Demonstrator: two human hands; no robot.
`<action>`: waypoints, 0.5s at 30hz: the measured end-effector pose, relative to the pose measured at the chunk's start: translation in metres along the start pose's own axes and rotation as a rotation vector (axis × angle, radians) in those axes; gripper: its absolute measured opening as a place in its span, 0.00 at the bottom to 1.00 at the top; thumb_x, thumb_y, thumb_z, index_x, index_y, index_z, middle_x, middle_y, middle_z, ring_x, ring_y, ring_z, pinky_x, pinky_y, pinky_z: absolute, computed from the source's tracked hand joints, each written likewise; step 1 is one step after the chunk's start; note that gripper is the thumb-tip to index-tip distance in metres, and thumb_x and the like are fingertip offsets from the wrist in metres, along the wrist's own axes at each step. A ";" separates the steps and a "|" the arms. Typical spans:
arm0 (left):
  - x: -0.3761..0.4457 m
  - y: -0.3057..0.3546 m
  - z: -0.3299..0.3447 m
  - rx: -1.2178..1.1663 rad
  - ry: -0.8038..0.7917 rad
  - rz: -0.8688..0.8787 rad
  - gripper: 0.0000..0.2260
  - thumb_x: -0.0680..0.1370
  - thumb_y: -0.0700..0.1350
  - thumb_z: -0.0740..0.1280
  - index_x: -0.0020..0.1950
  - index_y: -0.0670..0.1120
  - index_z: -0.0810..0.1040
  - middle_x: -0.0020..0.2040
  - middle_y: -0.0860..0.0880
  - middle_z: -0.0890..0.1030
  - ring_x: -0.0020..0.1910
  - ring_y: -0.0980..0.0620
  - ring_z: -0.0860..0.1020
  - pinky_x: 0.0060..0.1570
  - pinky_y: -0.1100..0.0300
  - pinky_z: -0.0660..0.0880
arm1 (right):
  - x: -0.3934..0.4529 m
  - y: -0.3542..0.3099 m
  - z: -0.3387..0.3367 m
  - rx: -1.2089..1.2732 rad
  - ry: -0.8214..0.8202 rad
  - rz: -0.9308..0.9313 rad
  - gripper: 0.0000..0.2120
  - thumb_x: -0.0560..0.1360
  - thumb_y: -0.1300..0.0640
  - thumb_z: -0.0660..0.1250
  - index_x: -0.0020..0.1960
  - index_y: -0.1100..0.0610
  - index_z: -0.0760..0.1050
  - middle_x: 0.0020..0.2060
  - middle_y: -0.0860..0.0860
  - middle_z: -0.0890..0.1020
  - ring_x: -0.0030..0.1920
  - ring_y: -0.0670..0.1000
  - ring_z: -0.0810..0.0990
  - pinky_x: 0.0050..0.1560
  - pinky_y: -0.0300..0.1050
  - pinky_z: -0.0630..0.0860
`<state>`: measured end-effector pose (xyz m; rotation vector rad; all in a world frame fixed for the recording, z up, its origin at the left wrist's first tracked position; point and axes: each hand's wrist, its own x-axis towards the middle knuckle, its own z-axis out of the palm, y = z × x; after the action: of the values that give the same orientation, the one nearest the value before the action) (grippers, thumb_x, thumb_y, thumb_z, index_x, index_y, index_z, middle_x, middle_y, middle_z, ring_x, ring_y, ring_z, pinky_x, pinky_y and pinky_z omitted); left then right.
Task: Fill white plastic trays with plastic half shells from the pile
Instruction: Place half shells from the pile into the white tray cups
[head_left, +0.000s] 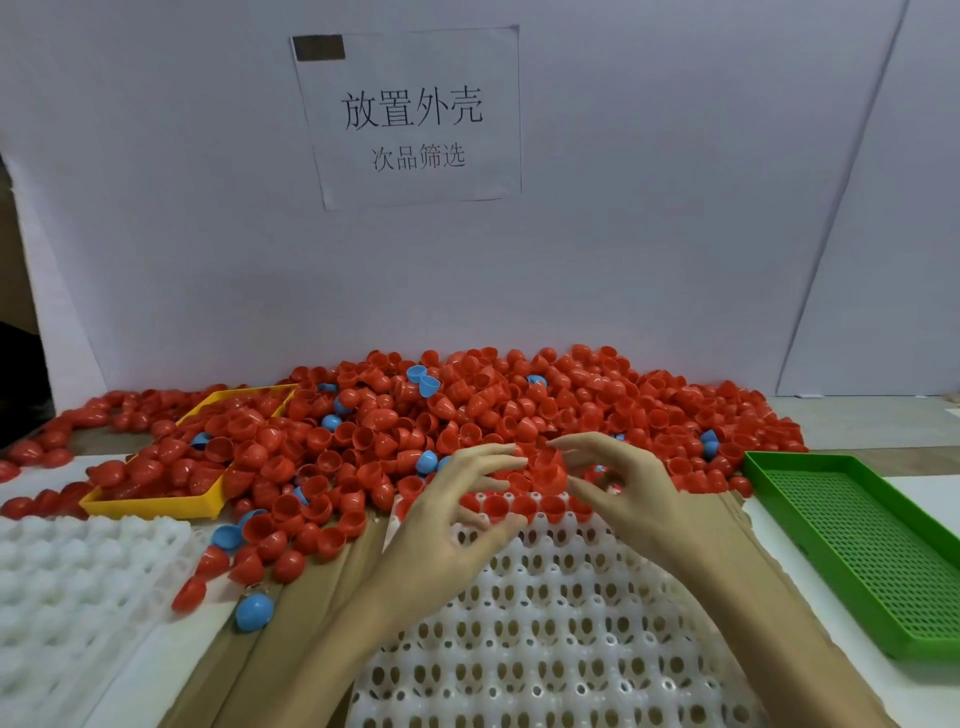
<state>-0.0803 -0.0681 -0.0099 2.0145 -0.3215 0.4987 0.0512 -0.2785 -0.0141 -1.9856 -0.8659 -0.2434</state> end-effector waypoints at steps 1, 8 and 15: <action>0.000 0.001 0.001 -0.015 -0.020 0.007 0.20 0.80 0.48 0.73 0.70 0.59 0.75 0.73 0.62 0.71 0.67 0.57 0.77 0.56 0.59 0.81 | -0.001 -0.001 0.001 0.000 -0.015 -0.006 0.18 0.75 0.58 0.76 0.61 0.41 0.82 0.50 0.35 0.86 0.54 0.40 0.84 0.51 0.44 0.83; -0.003 0.002 0.013 0.044 -0.111 0.077 0.12 0.80 0.52 0.72 0.64 0.61 0.79 0.72 0.59 0.72 0.68 0.54 0.76 0.56 0.62 0.79 | -0.005 -0.001 -0.004 0.015 -0.112 -0.041 0.16 0.77 0.57 0.76 0.62 0.43 0.83 0.52 0.36 0.86 0.55 0.43 0.86 0.49 0.50 0.83; -0.002 0.007 0.014 -0.030 -0.022 0.013 0.10 0.80 0.51 0.73 0.61 0.57 0.81 0.65 0.58 0.74 0.65 0.54 0.78 0.56 0.61 0.80 | -0.009 -0.014 -0.011 0.140 -0.239 0.024 0.11 0.81 0.49 0.72 0.62 0.47 0.84 0.51 0.44 0.88 0.53 0.48 0.86 0.52 0.51 0.84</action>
<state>-0.0815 -0.0836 -0.0116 1.9915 -0.3538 0.4769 0.0374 -0.2870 -0.0032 -1.9171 -0.9808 0.0688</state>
